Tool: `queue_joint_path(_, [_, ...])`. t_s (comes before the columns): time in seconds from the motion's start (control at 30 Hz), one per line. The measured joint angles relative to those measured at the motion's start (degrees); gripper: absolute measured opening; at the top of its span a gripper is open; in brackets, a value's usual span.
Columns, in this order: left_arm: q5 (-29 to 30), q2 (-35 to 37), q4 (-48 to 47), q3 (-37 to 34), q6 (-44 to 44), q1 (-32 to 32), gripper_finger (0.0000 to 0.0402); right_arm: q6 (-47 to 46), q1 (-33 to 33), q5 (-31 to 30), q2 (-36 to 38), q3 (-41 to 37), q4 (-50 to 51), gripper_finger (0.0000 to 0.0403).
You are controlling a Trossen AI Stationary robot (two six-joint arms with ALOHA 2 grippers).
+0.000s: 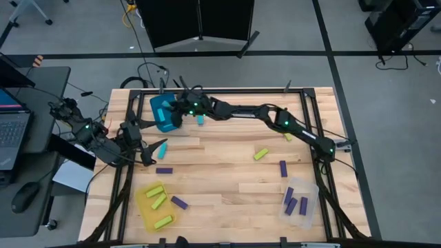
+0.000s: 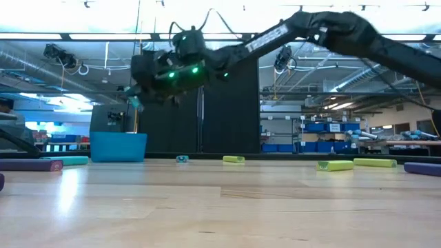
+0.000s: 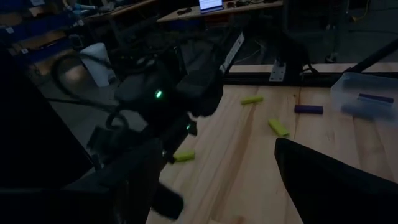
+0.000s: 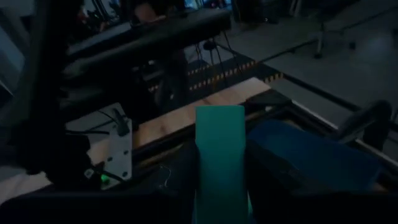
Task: Sort blocks
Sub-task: Put the blue block into the blue bin, then put the purple block into the transparent bin
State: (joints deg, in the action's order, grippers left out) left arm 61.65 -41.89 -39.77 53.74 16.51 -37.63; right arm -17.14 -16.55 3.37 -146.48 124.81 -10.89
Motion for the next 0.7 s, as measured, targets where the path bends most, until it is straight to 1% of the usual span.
queue_joint_path(0.13, [-0.02, 0.00, -0.15, 0.00, 0.00, 0.00, 0.0319, -1.82, -0.18, 1.81, -5.39, 7.12, 1.47, 0.0117])
queue_joint_path(0.2, [-0.02, 0.00, -0.24, 0.00, 0.00, 0.02, 0.0319, -2.34, -0.17, 2.81, -7.26, 9.07, 1.75, 0.0118])
queue_joint_path(0.23, [-0.02, 0.00, -0.29, 0.00, 0.00, 0.00, 0.0319, -2.57, -0.13, 2.93, -8.00, 9.70, 1.73, 0.0125])
queue_joint_path(0.27, [-0.02, 0.00, -0.31, 0.00, 0.00, 0.00, 0.0319, -2.69, -0.13, 3.07, -8.34, 10.05, 1.93, 0.0140])
queue_joint_path(0.4, [-0.04, 0.00, -0.34, 0.00, 0.00, 0.02, 0.0319, -3.22, -0.24, 3.26, -8.21, 10.05, 1.89, 0.0227])
queue_joint_path(0.5, [-0.04, 0.01, -0.35, 0.00, -0.09, 0.00, 0.0319, -3.02, -0.63, 3.50, -8.13, 10.05, 1.82, 0.0270])
queue_joint_path(0.57, [-0.07, 0.00, -0.32, 0.00, -0.04, 0.00, 0.0319, -2.34, -0.87, 3.66, -8.13, 10.03, 1.44, 0.0280])
queue_joint_path(0.7, [-0.07, 0.00, -0.22, 0.00, 0.49, 0.00, 0.0319, -0.05, -1.34, 4.24, -7.47, 10.03, 0.32, 0.0274])
